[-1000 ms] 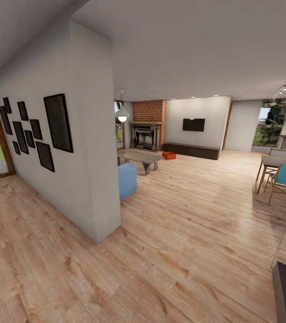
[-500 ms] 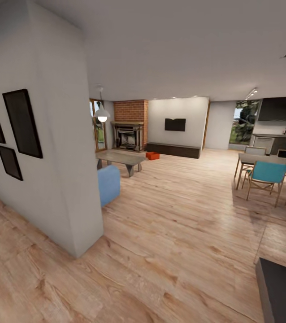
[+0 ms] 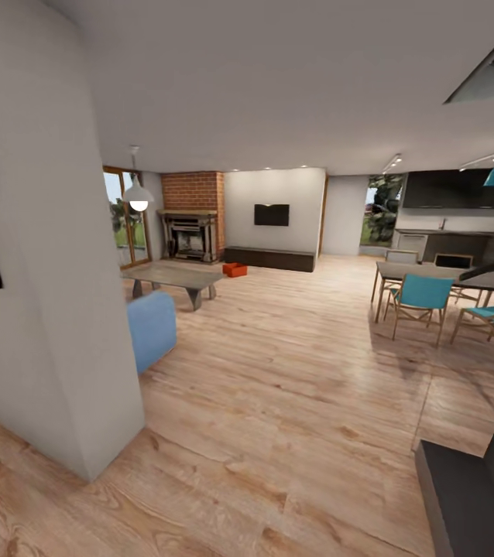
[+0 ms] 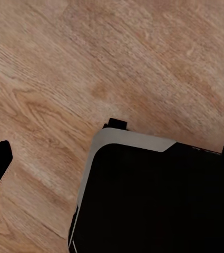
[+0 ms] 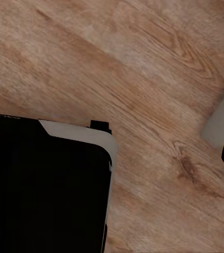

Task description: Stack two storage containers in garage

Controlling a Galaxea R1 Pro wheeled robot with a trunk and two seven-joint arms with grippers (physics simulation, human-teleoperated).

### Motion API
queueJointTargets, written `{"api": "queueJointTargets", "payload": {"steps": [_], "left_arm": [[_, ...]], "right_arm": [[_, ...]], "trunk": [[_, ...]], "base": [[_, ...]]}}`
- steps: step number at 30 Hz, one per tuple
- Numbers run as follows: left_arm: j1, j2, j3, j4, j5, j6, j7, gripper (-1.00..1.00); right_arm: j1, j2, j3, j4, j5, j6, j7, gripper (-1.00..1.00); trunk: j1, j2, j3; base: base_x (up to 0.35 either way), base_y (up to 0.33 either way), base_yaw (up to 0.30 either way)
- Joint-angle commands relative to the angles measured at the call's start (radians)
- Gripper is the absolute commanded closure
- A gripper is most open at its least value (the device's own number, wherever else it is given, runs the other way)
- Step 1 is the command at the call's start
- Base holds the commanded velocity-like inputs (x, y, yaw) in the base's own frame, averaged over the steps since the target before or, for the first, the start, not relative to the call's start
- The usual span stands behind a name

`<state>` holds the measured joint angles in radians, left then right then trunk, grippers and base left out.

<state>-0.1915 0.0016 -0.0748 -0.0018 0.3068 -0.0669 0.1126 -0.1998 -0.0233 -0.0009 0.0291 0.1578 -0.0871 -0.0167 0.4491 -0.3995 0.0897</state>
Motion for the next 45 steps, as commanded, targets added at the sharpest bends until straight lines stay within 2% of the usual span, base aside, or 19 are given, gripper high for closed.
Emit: {"api": "queueJointTargets", "payload": {"steps": [1, 11, 27, 31, 33, 35, 39, 45], "left_arm": [[0.0, -0.001, -0.008, 0.0, 0.008, -0.002, 0.002, -1.0], [0.001, 0.0, -0.008, 0.0, 0.008, -0.003, 0.002, -1.0], [0.001, 0.0, -0.008, 0.0, 0.009, -0.002, 0.002, -1.0], [0.001, 0.0, -0.008, 0.0, 0.009, -0.002, 0.002, -1.0], [0.001, 0.0, -0.008, 0.0, 0.009, -0.002, 0.002, -1.0], [0.001, 0.0, -0.008, 0.0, 0.009, -0.002, 0.002, -1.0], [0.001, 0.0, -0.008, 0.0, 0.009, -0.002, 0.002, -1.0], [0.001, -0.002, -0.008, 0.0, 0.009, -0.002, 0.002, -1.0]], "right_arm": [[-0.001, 0.0, -0.001, 0.003, 0.008, -0.005, -0.002, -1.0], [-0.001, 0.0, -0.001, 0.003, 0.008, -0.006, -0.002, -1.0], [-0.001, 0.001, 0.002, 0.003, 0.011, -0.006, -0.004, -1.0], [-0.001, 0.005, 0.001, 0.003, 0.036, -0.007, -0.006, -1.0], [-0.001, 0.007, -0.003, 0.003, 0.072, -0.008, -0.009, -1.0], [-0.001, 0.008, -0.004, 0.003, 0.089, -0.009, -0.01, -1.0], [-0.001, 0.009, -0.005, 0.003, 0.102, -0.01, -0.011, -1.0], [-0.001, 0.007, -0.008, 0.003, 0.095, -0.002, -0.011, -1.0]], "trunk": [[0.001, -0.001, 0.0], [0.001, -0.001, 0.0], [0.001, -0.001, 0.0], [0.001, -0.001, 0.0], [0.001, -0.001, 0.0], [0.001, -0.001, 0.0], [0.001, -0.001, 0.0], [0.001, -0.001, 0.0]], "base": [[0.322, 0.0, -0.25], [0.322, 0.0, -0.249], [0.322, 0.0, -0.013], [0.322, 0.0, 0.0], [0.322, 0.0, 0.041], [0.322, 0.0, 0.14], [0.322, 0.0, 0.178], [0.322, 0.0, 0.031]]}}
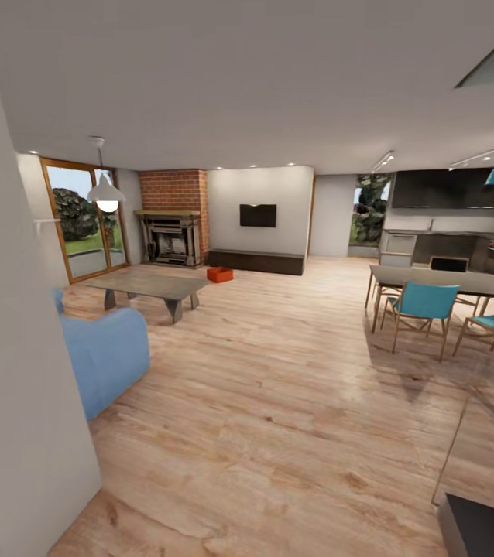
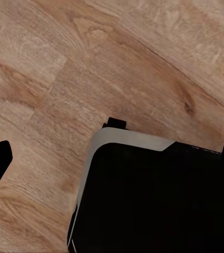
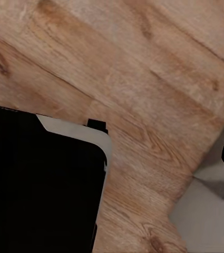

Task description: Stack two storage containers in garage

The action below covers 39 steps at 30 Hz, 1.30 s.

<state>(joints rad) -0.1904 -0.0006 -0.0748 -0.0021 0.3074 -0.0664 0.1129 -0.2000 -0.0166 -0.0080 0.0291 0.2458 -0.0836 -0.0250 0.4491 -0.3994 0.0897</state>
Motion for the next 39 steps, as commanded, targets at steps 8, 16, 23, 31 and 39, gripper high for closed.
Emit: {"api": "queueJointTargets", "payload": {"steps": [8, 16, 23, 31, 39], "left_arm": [[0.0, -0.001, -0.008, 0.001, 0.007, -0.009, 0.002, -1.0], [-0.001, -0.001, -0.008, 0.001, 0.007, -0.009, 0.002, -1.0], [0.0, -0.001, -0.008, 0.001, 0.007, -0.008, 0.002, -1.0], [0.0, -0.001, -0.008, 0.001, 0.008, -0.004, 0.002, -1.0], [-0.001, -0.001, -0.008, 0.001, 0.007, -0.004, 0.002, -1.0]], "right_arm": [[-0.001, 0.002, -0.004, 0.003, 0.006, -0.009, -0.003, -1.0], [-0.001, 0.002, -0.003, 0.003, 0.006, -0.01, -0.003, -1.0], [-0.001, 0.002, -0.003, 0.003, 0.006, -0.01, -0.003, -1.0], [-0.001, 0.003, -0.003, 0.003, 0.006, -0.01, -0.003, -1.0], [-0.001, 0.003, -0.003, 0.003, 0.006, -0.01, -0.003, -1.0]], "trunk": [[0.001, -0.001, 0.0], [0.001, -0.001, 0.0], [0.001, -0.001, 0.0], [0.001, -0.001, 0.0], [0.001, -0.001, 0.0]], "base": [[0.322, 0.0, 0.002], [0.322, 0.0, 0.0], [0.322, 0.0, 0.0], [0.322, 0.0, 0.0], [0.322, 0.0, 0.0]]}}
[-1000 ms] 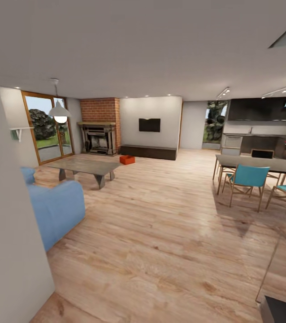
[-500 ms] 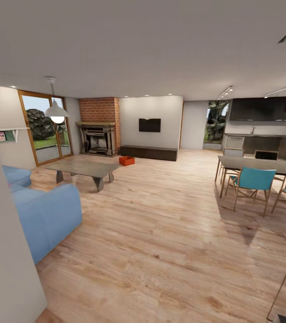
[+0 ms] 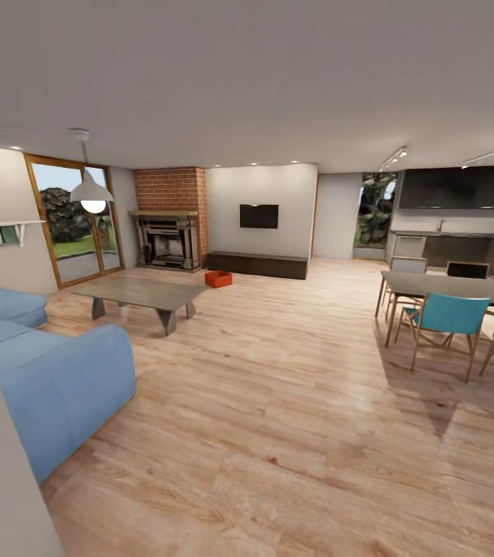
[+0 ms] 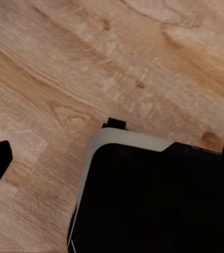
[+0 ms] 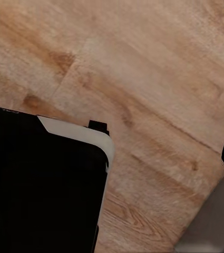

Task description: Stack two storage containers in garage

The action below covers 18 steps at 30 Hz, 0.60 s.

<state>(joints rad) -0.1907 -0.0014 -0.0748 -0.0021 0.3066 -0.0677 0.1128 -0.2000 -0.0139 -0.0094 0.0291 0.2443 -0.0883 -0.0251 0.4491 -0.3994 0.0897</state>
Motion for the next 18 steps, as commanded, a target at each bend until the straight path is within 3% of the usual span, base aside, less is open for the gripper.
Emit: {"api": "queueJointTargets", "payload": {"steps": [1, 18], "left_arm": [[0.0, 0.0, -0.008, 0.001, 0.008, -0.003, 0.002, -1.0], [-0.001, 0.0, -0.008, 0.001, 0.008, -0.003, 0.002, -1.0]], "right_arm": [[-0.001, 0.0, -0.001, 0.003, 0.007, -0.005, -0.003, -1.0], [-0.001, 0.0, -0.001, 0.003, 0.007, -0.005, -0.003, -1.0]], "trunk": [[0.001, -0.001, 0.0], [0.001, -0.001, 0.0]], "base": [[0.322, 0.0, 0.0], [0.322, 0.0, 0.0]]}}
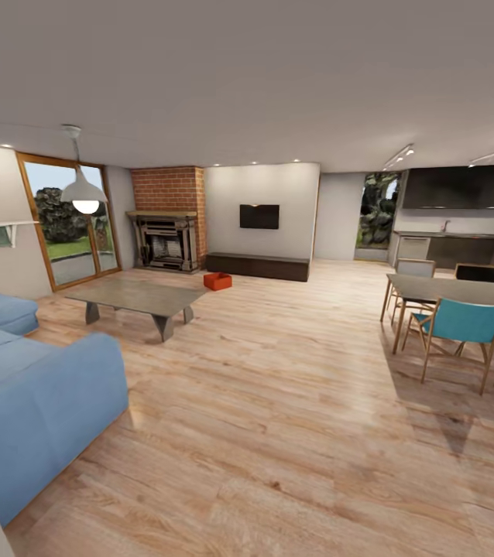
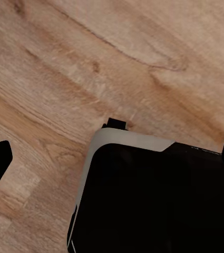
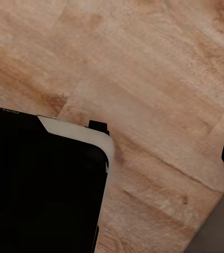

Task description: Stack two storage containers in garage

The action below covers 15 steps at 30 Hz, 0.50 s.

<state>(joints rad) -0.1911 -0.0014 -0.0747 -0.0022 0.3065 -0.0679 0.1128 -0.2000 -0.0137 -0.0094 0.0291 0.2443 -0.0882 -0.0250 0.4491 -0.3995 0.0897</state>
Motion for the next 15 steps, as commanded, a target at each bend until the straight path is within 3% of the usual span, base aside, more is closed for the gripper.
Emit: {"api": "queueJointTargets", "payload": {"steps": [1, 15], "left_arm": [[0.0, 0.0, -0.008, 0.001, 0.008, -0.003, 0.002, -1.0], [0.0, 0.0, -0.008, 0.001, 0.008, -0.003, 0.002, -1.0]], "right_arm": [[-0.001, 0.0, -0.001, 0.003, 0.007, -0.005, -0.003, -1.0], [-0.001, 0.0, -0.002, 0.003, 0.007, -0.005, -0.003, -1.0]], "trunk": [[0.001, -0.001, 0.0], [0.001, -0.001, 0.0]], "base": [[0.322, 0.0, 0.0], [0.322, 0.0, 0.0]]}}
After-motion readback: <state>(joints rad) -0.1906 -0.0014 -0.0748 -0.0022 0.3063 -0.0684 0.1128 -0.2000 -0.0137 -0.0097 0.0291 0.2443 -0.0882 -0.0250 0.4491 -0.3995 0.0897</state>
